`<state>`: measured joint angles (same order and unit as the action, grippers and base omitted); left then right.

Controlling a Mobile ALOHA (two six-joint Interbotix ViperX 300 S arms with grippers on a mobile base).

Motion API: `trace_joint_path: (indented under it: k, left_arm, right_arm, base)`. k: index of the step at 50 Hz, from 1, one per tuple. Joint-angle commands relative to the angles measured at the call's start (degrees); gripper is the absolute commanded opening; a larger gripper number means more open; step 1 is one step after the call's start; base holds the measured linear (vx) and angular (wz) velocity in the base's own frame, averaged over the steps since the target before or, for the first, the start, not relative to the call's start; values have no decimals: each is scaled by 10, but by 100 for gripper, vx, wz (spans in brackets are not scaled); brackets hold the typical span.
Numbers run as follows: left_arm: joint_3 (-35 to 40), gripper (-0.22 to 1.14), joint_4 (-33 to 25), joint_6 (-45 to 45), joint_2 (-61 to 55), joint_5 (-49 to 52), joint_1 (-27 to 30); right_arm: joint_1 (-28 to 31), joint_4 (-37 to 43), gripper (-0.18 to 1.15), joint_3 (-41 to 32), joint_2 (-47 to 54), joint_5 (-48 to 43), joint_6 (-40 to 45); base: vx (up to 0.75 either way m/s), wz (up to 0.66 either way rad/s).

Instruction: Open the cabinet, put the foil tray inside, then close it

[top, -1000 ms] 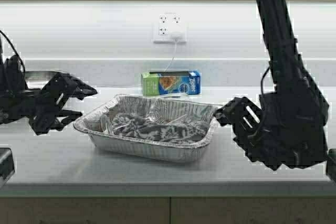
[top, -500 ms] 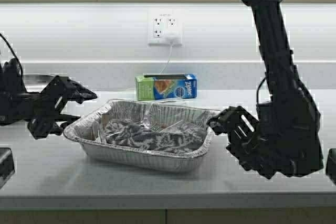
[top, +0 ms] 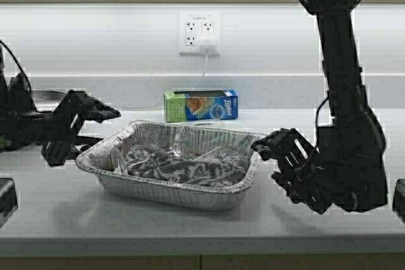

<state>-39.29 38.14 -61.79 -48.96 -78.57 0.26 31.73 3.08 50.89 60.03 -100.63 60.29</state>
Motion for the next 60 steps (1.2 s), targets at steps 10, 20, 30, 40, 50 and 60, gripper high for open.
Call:
trace_joint_path:
  k: [10,20,30,40,50,60]
  left_arm:
    - [39,33,40,-50,-18,16,-1]
    - [25,-3,40,-48,-5,16,-1]
    - [-16,3,45,-43,42,16,-1]
    - [-69,3,44,-37,124,16,0]
    - [-147,3,37,-36,224,24,-1]
    - [-199,3,31,-35,305,46,-1]
  right_arm:
    - [-39,-99,29,-31,-4,4,-6]
    - [-40,-111,7,-26,-18,4,-18]
    - [-40,-133,7,8,-74,5,-25]
    - [-54,-149,8,51,-152,18,-16]
    - [-58,-163,8,101,-237,63,-11]
    - [-58,-177,8,128,-327,120,-11]
  base:
    - [0,0]
    - [0,0]
    - [0,0]
    - [0,0]
    - [0,0]
    - [-1,1]
